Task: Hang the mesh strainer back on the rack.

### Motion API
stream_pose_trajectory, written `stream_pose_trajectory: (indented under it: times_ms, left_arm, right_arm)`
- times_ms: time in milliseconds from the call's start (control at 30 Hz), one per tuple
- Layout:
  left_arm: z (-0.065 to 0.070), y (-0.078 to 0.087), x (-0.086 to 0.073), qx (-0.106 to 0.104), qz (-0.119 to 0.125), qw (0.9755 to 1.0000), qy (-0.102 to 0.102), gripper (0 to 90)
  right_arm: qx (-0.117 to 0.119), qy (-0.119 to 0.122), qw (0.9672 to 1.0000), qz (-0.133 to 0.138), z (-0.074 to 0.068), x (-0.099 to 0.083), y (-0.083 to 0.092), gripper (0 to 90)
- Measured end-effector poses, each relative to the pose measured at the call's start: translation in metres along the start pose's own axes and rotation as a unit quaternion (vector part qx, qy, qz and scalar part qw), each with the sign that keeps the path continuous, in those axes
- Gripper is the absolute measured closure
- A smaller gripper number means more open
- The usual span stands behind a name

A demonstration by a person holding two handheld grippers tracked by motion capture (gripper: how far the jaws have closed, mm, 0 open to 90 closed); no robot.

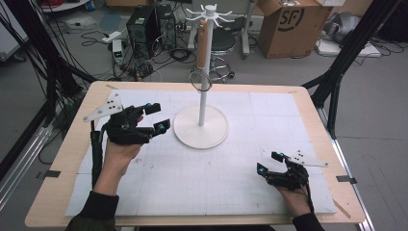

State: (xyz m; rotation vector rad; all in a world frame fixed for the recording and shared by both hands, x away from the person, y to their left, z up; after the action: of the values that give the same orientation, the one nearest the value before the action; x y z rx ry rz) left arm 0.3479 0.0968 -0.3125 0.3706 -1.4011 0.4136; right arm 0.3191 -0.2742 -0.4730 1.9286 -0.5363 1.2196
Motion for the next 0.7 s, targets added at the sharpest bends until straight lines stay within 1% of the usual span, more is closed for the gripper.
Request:
stream_pose_trajectory:
  times_ms: [100, 167, 233, 267, 367, 467, 567, 600, 700]
  left_arm:
    - [-0.001, 0.004, -0.011, 0.008, -0.005, 1.0000, 0.001, 24.7]
    - [-0.002, 0.007, -0.019, 0.006, -0.005, 1.0000, 0.005, 24.1]
    - [-0.003, 0.012, -0.027, 0.011, -0.008, 0.9999, 0.006, 23.3]
    - [-0.003, 0.014, -0.030, 0.010, -0.009, 0.9999, 0.007, 23.4]
    - [-0.004, 0.021, -0.042, 0.016, -0.012, 0.9997, 0.011, 23.2]
    - [-0.004, 0.026, -0.054, 0.022, -0.007, 0.9995, 0.021, 23.2]
    - [-0.005, 0.030, -0.070, 0.032, -0.007, 0.9992, 0.025, 23.2]
    - [-0.005, 0.030, -0.074, 0.037, -0.009, 0.9989, 0.029, 23.2]
    - [-0.005, 0.033, -0.087, 0.049, -0.005, 0.9984, 0.027, 23.2]
  right_arm:
    - [0.001, 0.000, 1.0000, 0.000, -0.001, 0.000, 0.000, 16.7]
    - [-0.001, 0.002, 1.0000, 0.003, -0.001, 0.001, 0.001, 16.7]
    - [-0.002, 0.004, 0.9999, 0.009, -0.001, 0.002, 0.002, 16.7]
    - [-0.003, 0.005, 0.9999, 0.012, -0.001, 0.003, 0.002, 16.7]
    - [-0.002, 0.004, 0.9999, 0.014, -0.001, 0.003, 0.003, 16.7]
    - [0.002, 0.007, 0.9999, 0.015, -0.003, 0.004, 0.002, 15.8]
    - [0.009, 0.016, 0.9995, 0.025, -0.007, 0.006, 0.003, 15.0]
    - [0.010, 0.016, 0.9995, 0.025, -0.008, 0.007, 0.002, 15.0]
    - [0.015, 0.018, 0.9995, 0.022, -0.010, 0.007, -0.001, 15.0]
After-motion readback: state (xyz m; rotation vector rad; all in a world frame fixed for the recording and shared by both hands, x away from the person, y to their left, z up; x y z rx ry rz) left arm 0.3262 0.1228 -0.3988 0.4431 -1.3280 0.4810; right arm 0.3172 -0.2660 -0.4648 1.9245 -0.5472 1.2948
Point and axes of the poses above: each handheld gripper's, and its own axes: y roughly backward along the jaws, x roughly out of its top, z roughly to its right, the point moved 8 cm from there along -y, roughly forward along the jaws, and after that the axes turned 4 degrees about -y, right-handed, at the moved point
